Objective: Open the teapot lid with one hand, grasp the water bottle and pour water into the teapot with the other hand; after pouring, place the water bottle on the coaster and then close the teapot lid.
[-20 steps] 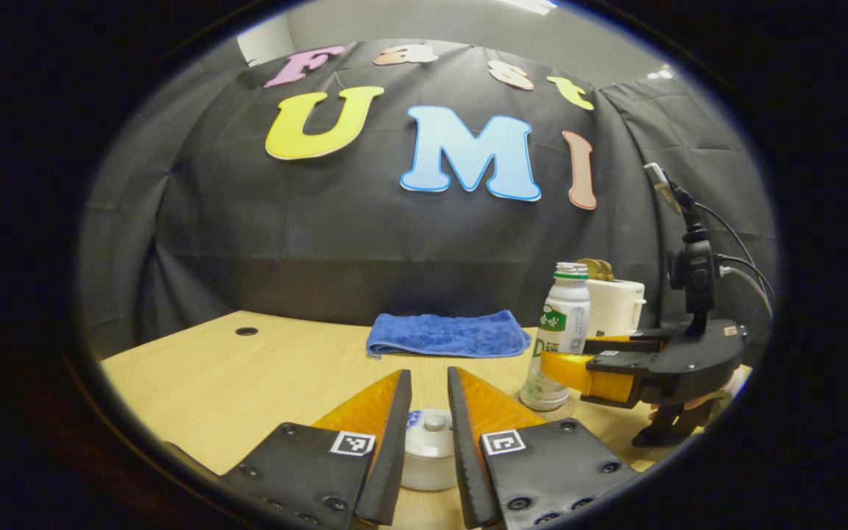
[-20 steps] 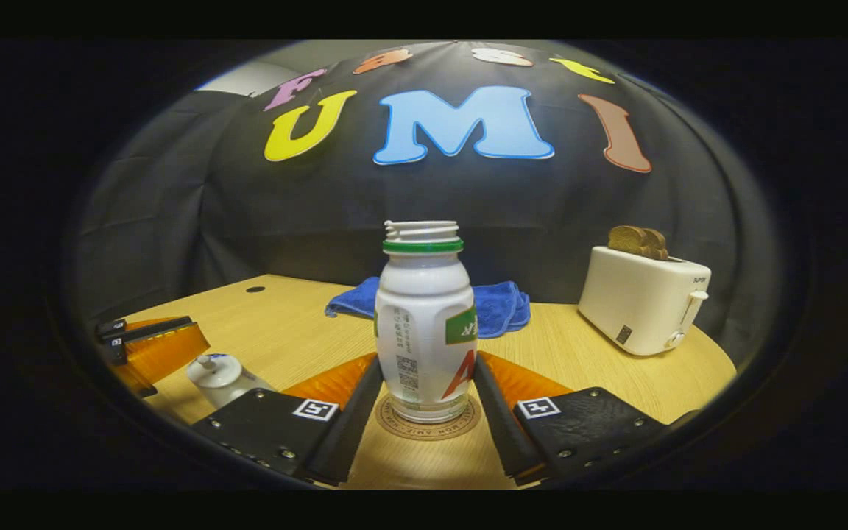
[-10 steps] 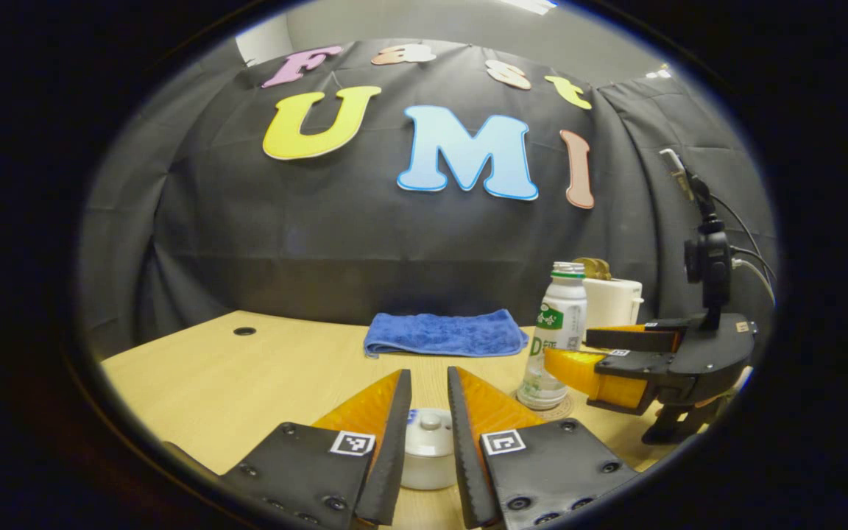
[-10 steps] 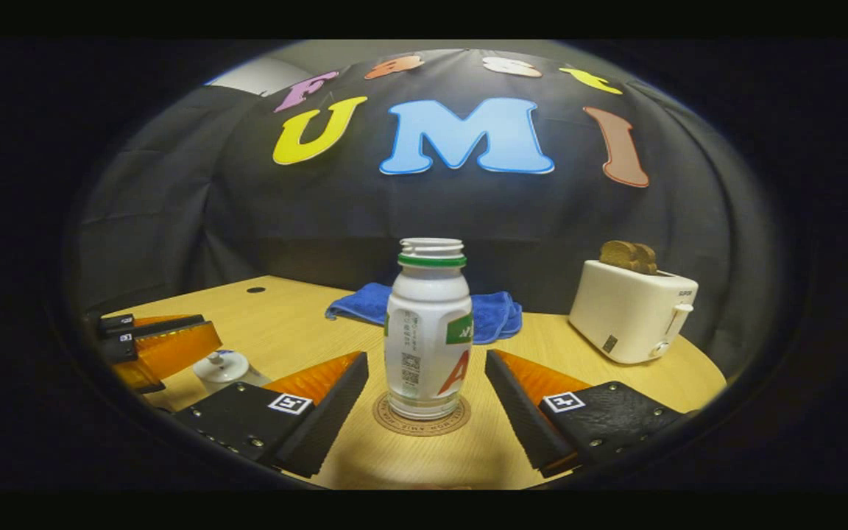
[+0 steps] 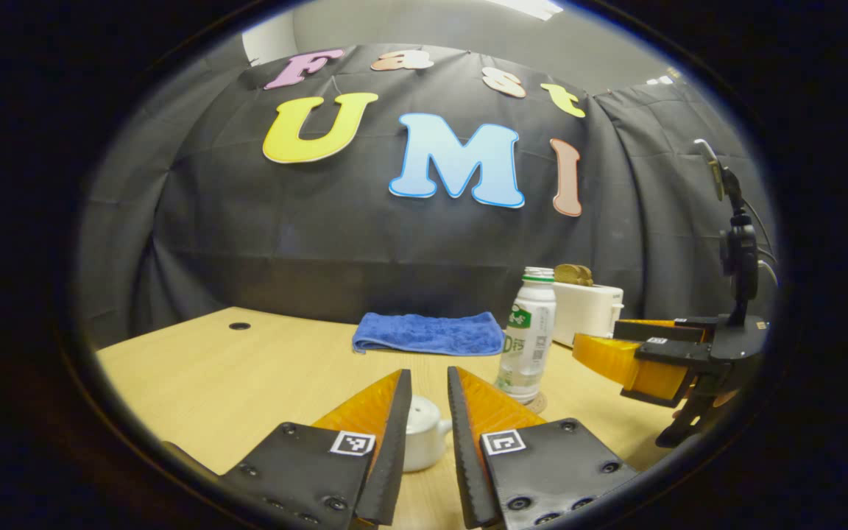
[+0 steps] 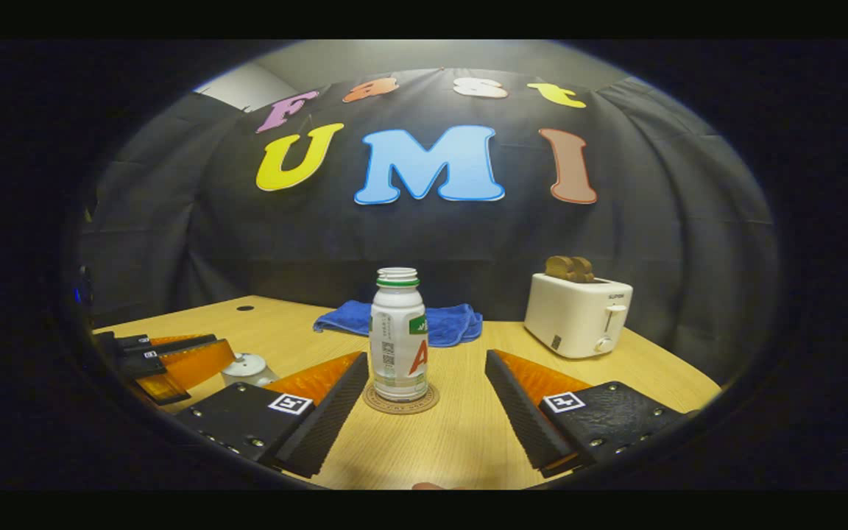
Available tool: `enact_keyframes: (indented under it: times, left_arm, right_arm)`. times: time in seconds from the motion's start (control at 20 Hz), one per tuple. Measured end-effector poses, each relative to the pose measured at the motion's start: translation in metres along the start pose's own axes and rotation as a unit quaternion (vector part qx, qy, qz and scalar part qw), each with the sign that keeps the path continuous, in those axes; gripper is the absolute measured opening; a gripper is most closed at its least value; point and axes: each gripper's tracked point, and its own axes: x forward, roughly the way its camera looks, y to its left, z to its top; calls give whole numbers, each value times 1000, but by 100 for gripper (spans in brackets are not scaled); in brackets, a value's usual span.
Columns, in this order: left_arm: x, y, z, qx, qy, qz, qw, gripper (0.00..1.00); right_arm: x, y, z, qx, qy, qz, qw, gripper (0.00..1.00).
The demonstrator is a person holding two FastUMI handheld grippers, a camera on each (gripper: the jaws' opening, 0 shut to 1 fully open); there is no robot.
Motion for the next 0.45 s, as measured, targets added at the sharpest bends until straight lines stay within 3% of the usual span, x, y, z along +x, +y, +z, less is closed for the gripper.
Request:
enact_keyframes:
  times: [0.45]
  left_arm:
    - [-53,-31,-4,25,-3,-11,1000,42]
  right_arm:
    - [-61,10,-7,-26,-33,-39,998,98]
